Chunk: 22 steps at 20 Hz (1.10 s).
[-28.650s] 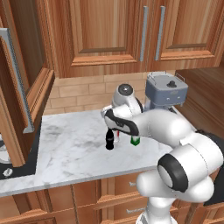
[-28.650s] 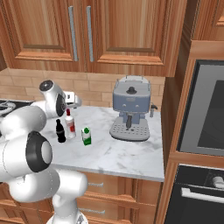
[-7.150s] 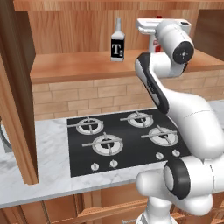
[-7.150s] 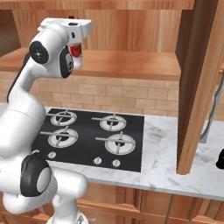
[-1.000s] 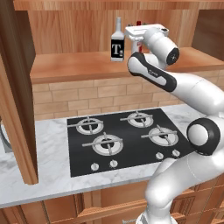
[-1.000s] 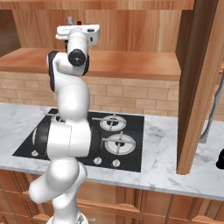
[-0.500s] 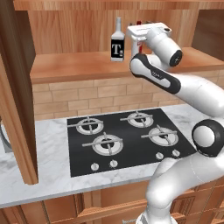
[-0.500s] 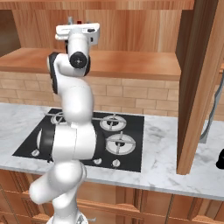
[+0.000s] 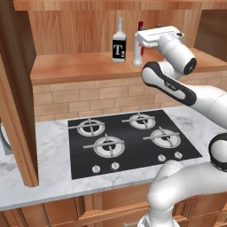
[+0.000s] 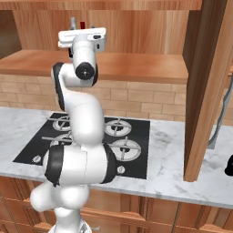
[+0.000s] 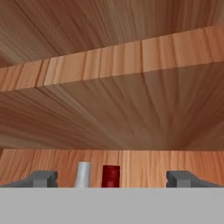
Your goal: Sort all alcoholic drinks to one cabinet, and non-alcoholic drinks to the other.
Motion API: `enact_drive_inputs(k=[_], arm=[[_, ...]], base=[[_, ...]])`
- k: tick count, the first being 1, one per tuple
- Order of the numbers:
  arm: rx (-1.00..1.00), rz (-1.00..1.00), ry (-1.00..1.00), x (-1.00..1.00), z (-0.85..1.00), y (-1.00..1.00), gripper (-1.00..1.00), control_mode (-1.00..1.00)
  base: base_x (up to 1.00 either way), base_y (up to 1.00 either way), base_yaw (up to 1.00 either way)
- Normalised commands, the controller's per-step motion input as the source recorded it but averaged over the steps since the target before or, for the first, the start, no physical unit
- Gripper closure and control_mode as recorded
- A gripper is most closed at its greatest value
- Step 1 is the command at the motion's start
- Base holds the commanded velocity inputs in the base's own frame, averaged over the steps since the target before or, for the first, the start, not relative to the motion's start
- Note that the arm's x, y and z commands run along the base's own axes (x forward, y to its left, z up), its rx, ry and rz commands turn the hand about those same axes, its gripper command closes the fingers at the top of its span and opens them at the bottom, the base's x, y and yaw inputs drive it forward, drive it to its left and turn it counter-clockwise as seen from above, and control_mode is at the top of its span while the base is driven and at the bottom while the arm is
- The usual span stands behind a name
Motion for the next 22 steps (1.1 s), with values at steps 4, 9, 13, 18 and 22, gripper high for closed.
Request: enact_drive_inputs(k=[4,9,13,18,22], arm=[[0.0,0.0,0.0,-0.55,0.07,0.0,-1.0,-1.0],[-0.04,0.0,0.01,-0.58,0.1,0.02,-1.0,-1.0],[-0.06,-0.05,0.06,-0.58,0.07,0.09,-1.0,-1.0],[-0.07,-0.12,0.14,-0.6,0.0,0.02,-1.0,-1.0],[-0.07,-0.13,0.2,-0.6,0.0,0.0,-1.0,-1.0]], base=[[0.0,0.0,0.0],[0.0,0.0,0.0],[0.0,0.0,0.0],[0.0,0.0,0.0],[0.0,0.0,0.0]])
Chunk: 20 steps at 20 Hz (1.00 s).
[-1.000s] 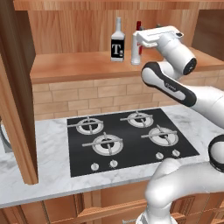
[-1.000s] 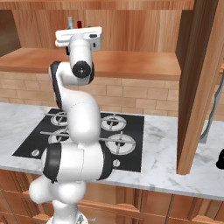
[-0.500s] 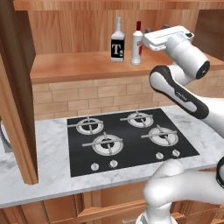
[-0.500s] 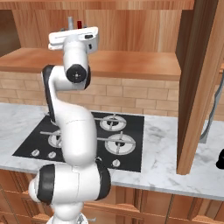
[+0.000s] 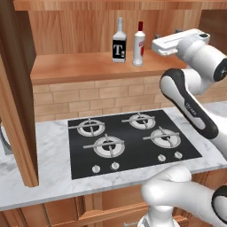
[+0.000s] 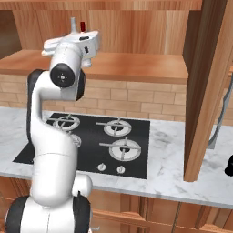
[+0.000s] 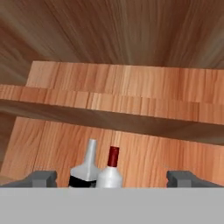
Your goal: Sort all alcoholic drinks to one cabinet, and non-alcoholic drinks to the other.
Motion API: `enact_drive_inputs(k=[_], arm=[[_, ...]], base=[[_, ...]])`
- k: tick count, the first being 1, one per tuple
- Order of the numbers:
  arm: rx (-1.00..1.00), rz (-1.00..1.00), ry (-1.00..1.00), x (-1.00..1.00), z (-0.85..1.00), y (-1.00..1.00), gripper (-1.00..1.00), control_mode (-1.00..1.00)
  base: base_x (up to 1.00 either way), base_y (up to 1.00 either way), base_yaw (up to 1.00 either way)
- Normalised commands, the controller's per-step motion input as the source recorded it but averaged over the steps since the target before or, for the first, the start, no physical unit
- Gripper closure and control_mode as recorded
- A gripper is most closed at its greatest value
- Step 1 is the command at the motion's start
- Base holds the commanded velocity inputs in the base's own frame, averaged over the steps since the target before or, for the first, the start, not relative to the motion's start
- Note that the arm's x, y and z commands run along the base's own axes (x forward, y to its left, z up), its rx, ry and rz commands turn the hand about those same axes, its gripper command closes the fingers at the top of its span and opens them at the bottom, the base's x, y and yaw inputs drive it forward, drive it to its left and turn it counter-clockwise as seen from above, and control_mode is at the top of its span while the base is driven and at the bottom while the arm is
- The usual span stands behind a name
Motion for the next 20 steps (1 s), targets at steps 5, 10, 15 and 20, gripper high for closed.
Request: enact_drive_inputs(k=[5,10,15,20], arm=[[-0.1,-0.16,0.23,-0.54,0.0,0.1,-1.0,-1.0],[-0.1,-0.18,0.29,-0.47,0.0,0.12,-1.0,-1.0],[-0.08,-0.17,0.3,-0.52,0.0,0.0,-1.0,-1.0],[-0.05,-0.14,0.25,-0.62,-0.1,0.0,-1.0,-1.0]], base=[[0.0,0.0,0.0],[0.0,0.0,0.0],[0.0,0.0,0.0],[0.0,0.0,0.0]])
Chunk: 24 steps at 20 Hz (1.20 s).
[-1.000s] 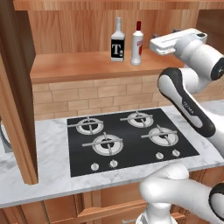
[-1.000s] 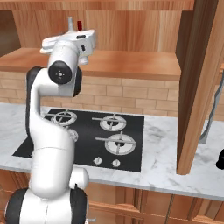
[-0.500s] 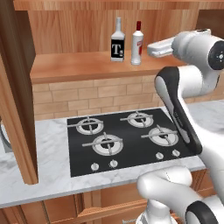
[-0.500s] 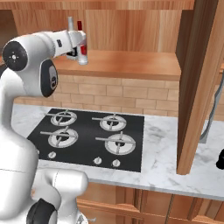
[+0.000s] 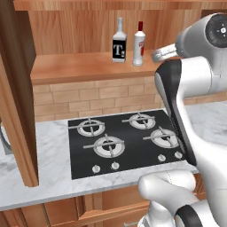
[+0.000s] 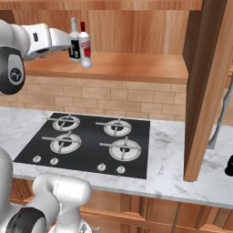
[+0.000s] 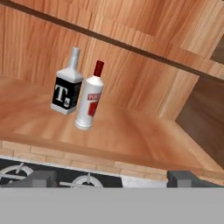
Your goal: Sort all alcoholic drinks to one cabinet, and non-alcoholic drinks to the other.
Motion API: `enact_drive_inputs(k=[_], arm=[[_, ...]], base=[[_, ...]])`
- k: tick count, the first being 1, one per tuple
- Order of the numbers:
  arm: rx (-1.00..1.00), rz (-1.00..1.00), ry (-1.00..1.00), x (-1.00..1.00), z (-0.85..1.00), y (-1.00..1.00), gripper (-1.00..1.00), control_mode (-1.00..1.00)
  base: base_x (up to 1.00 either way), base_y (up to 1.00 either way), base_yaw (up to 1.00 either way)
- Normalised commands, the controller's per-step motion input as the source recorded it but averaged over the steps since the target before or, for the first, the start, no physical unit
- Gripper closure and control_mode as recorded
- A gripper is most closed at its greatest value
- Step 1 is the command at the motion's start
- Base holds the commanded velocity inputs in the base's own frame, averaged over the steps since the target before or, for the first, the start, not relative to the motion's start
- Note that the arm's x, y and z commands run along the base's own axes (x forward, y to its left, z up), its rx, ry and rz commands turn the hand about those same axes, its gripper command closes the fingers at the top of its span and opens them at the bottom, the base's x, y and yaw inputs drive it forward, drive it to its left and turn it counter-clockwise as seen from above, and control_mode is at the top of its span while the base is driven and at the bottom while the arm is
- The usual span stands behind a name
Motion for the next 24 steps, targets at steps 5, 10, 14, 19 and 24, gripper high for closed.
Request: enact_drive_inputs(k=[5,10,14,19,24], arm=[[-0.03,-0.13,0.19,-0.69,-0.36,0.0,-1.0,-1.0],[0.0,-0.12,0.07,-0.69,-0.57,0.0,-1.0,-1.0],[0.0,-0.08,0.0,-0.77,-0.49,-0.08,-1.0,-1.0],[0.01,-0.06,-0.01,-0.68,-0.36,-0.13,-1.0,-1.0],[0.0,-0.02,0.0,-0.18,-0.08,-0.01,-1.0,-1.0]], base=[[0.0,0.0,0.0],[0.0,0.0,0.0],[0.0,0.0,0.0],[0.0,0.0,0.0],[0.0,0.0,0.0]])
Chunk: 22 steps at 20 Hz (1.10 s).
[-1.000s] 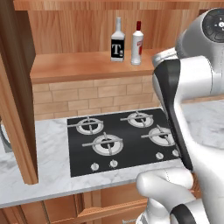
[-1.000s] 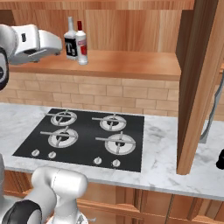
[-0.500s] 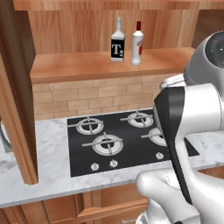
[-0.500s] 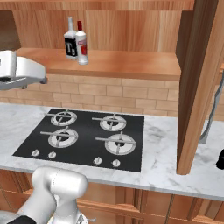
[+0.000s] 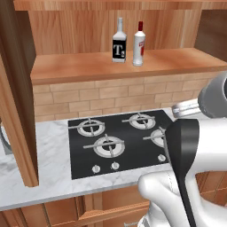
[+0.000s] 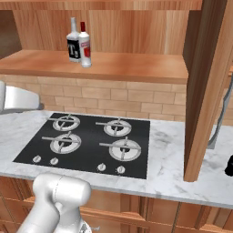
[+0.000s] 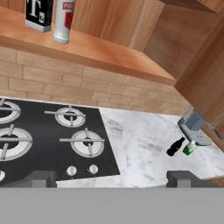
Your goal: Sort all alcoholic drinks to one cabinet, and non-alcoholic drinks to the other.
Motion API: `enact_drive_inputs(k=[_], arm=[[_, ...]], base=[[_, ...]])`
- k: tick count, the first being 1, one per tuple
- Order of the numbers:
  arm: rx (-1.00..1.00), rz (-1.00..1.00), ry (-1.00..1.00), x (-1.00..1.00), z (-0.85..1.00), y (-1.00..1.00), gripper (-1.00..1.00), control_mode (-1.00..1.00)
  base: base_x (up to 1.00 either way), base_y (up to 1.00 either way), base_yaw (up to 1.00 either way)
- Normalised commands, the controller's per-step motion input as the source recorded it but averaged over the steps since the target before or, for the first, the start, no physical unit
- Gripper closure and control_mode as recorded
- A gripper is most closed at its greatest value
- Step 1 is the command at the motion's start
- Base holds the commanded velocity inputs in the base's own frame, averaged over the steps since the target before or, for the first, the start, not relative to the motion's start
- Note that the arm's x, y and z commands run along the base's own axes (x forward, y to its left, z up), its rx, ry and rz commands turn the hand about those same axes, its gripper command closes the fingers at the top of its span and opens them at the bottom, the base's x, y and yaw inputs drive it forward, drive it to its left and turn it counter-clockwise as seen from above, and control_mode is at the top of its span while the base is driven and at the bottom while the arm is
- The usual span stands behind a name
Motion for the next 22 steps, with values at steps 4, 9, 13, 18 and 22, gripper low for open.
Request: enact_drive_inputs(k=[4,9,13,18,22], arm=[[0.0,0.0,0.0,0.0,0.0,0.0,-1.0,-1.0],[0.0,-0.01,-0.02,-0.26,-0.04,0.0,-1.0,1.0],[0.0,0.0,0.0,0.0,0.0,0.0,-1.0,1.0],[0.0,0.0,0.0,0.0,0.0,0.0,-1.0,1.0],[0.0,0.0,0.0,0.0,0.0,0.0,-1.0,1.0]], base=[[0.0,0.0,0.0],[-0.11,0.0,-0.01],[-0.23,0.01,-0.04],[-0.53,-0.03,-0.04],[-0.77,-0.2,-0.11]])
